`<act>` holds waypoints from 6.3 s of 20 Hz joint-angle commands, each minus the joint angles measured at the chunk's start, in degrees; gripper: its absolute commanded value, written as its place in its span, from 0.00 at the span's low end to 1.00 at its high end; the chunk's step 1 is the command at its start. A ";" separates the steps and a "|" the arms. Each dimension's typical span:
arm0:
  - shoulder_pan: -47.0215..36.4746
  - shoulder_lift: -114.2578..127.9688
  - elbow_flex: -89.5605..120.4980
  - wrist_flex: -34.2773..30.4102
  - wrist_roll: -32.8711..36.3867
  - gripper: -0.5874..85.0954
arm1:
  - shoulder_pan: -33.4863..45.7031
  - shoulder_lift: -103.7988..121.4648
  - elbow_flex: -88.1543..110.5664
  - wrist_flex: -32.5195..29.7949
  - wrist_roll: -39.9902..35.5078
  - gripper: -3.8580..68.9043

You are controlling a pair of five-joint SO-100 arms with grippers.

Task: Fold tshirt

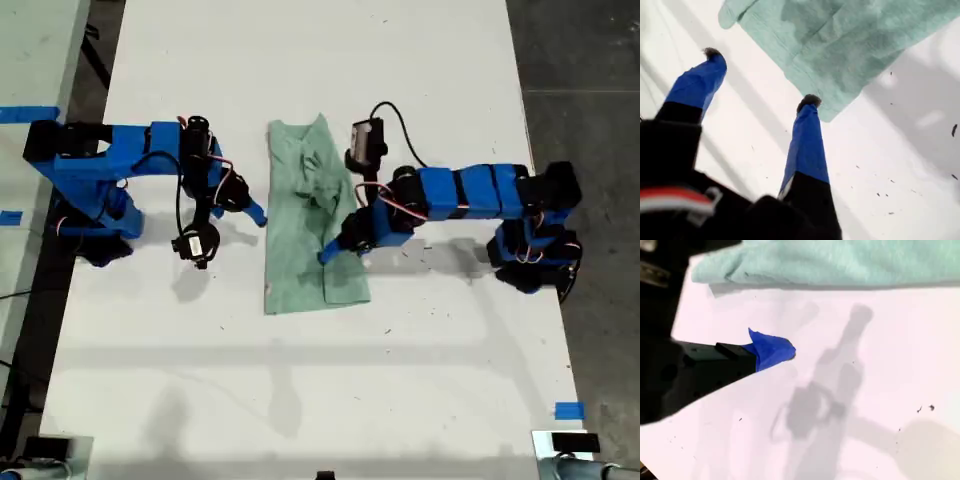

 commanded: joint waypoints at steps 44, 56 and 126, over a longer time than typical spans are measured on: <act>7.47 -47.02 -43.86 -5.54 -8.35 0.02 | 1.93 11.16 15.64 -5.71 -0.26 0.43; 10.28 -39.73 -44.03 3.87 -11.43 0.38 | 1.58 11.16 15.82 -5.89 -0.26 0.43; -34.19 10.37 -7.21 -8.09 12.66 0.40 | 48.43 46.67 46.41 -39.81 -22.06 0.39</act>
